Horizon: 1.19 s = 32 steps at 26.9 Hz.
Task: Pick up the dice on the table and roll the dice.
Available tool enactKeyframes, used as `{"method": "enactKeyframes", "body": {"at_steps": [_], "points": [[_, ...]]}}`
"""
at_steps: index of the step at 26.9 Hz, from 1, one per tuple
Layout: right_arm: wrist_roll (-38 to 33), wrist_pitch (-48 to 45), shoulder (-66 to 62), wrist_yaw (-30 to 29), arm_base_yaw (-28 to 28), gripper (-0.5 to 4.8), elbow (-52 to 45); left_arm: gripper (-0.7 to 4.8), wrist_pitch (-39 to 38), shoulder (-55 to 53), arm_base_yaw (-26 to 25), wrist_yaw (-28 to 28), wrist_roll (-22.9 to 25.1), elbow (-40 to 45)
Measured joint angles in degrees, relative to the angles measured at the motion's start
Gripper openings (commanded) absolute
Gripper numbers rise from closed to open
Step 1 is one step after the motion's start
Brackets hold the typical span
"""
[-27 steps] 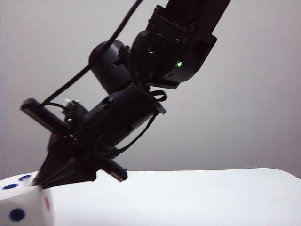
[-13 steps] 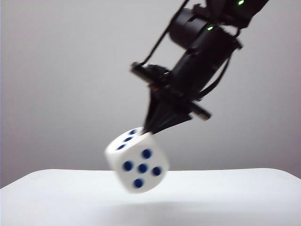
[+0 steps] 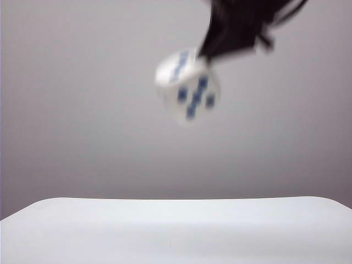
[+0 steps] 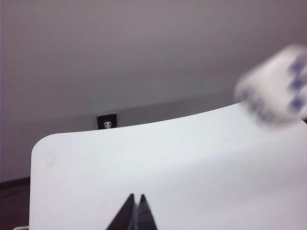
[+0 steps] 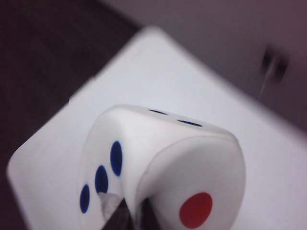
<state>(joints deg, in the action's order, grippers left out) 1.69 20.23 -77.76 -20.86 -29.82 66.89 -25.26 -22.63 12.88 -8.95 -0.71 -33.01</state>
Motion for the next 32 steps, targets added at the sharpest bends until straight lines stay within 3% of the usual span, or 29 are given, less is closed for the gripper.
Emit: {"method": "enactKeyframes", "body": {"at_steps": [1, 2, 5, 12, 17, 31, 32], "points": [[2.7, -1.2, 3.0, 0.4, 0.0, 3.30, 0.0, -0.05, 0.2, -0.1, 0.0, 0.0, 0.0, 0.0], [6.9, -5.6, 10.0, 2.3, -0.1, 3.61, 0.2, -0.05, 0.3, -0.7, 0.0, 0.0, 0.0, 0.0], [8.4, -11.4, 19.3, 6.7, 0.0, 4.11, 1.0, -0.05, 0.6, -2.1, 0.0, -0.1, 0.0, 0.0], [7.6, 2.4, 24.7, 11.1, 1.7, 4.10, 0.3, -0.05, 3.1, -6.4, 0.0, -2.8, 0.0, 0.0], [5.7, 13.0, 24.7, 13.9, 1.7, 4.10, -1.4, -0.05, 4.0, -7.1, 0.0, -8.2, 0.0, 0.0], [2.7, 17.9, 24.6, 16.6, 1.7, 4.08, -5.0, -0.05, 5.1, -7.1, 0.0, -11.7, 0.0, 0.0], [2.6, 19.6, 24.6, 16.6, 1.7, 3.70, -5.0, -0.05, 5.2, -7.1, 0.0, -12.8, 0.0, 0.0]]}}
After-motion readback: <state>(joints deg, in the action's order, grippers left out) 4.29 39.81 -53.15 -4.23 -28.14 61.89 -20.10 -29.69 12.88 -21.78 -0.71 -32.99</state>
